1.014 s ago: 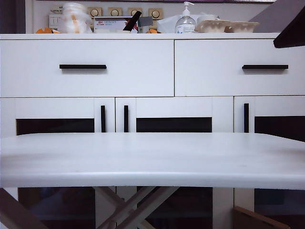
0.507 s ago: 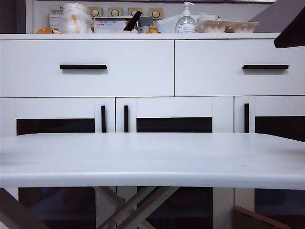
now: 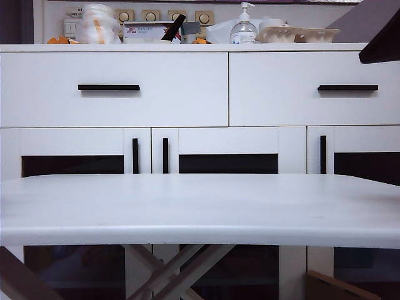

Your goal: Pick up a can of beer from the white table, open the left drawer, place the beer inside the drawer, and finally close the drawer.

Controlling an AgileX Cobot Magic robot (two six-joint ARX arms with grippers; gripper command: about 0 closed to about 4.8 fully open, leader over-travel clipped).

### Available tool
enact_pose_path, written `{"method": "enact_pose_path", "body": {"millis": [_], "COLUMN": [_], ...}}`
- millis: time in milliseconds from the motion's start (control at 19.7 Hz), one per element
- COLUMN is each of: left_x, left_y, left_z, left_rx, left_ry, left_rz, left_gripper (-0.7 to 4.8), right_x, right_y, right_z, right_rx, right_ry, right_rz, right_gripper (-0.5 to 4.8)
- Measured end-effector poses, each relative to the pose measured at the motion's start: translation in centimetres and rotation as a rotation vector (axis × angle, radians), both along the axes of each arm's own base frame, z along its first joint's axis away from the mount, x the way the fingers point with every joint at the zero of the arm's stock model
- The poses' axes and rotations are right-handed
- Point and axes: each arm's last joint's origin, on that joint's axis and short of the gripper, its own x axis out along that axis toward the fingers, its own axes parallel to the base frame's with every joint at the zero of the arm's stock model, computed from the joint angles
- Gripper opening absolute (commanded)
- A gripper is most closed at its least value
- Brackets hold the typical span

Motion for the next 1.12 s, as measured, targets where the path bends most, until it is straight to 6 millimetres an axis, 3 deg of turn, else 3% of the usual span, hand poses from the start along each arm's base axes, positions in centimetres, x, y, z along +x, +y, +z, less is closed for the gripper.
{"method": "enact_pose_path", "body": {"millis": [355, 761, 963, 1014, 1116], "left_x": [0.0, 0.0, 0.0, 0.0, 0.0], "left_y": [0.5, 0.3, 0.3, 0.3, 0.3], "left_z": [-0.5, -1.1, -1.1, -1.1, -1.1], "left_rx": [-0.008, -0.006, -0.006, -0.006, -0.006], "left_ry": [0.046, 0.108, 0.108, 0.109, 0.108], "left_rz": [0.161, 0.11, 0.107, 0.107, 0.108], "left_gripper": [-0.05, -0.05, -0.01, 0.36, 0.52], "right_x": [0.0, 0.0, -0.2, -0.3, -0.3], "right_y": [0.0, 0.0, -0.2, -0.2, -0.4], "right_z": [0.0, -0.1, -1.6, -2.4, -3.3], "right_rx": [0.0, 0.004, -0.005, -0.018, -0.032], "right_ry": [0.0, -0.004, 0.007, 0.025, 0.044], "right_rz": [0.0, 0.0, -0.001, -0.002, -0.011], "right_gripper": [-0.05, -0.05, -0.05, -0.05, -0.05]}}
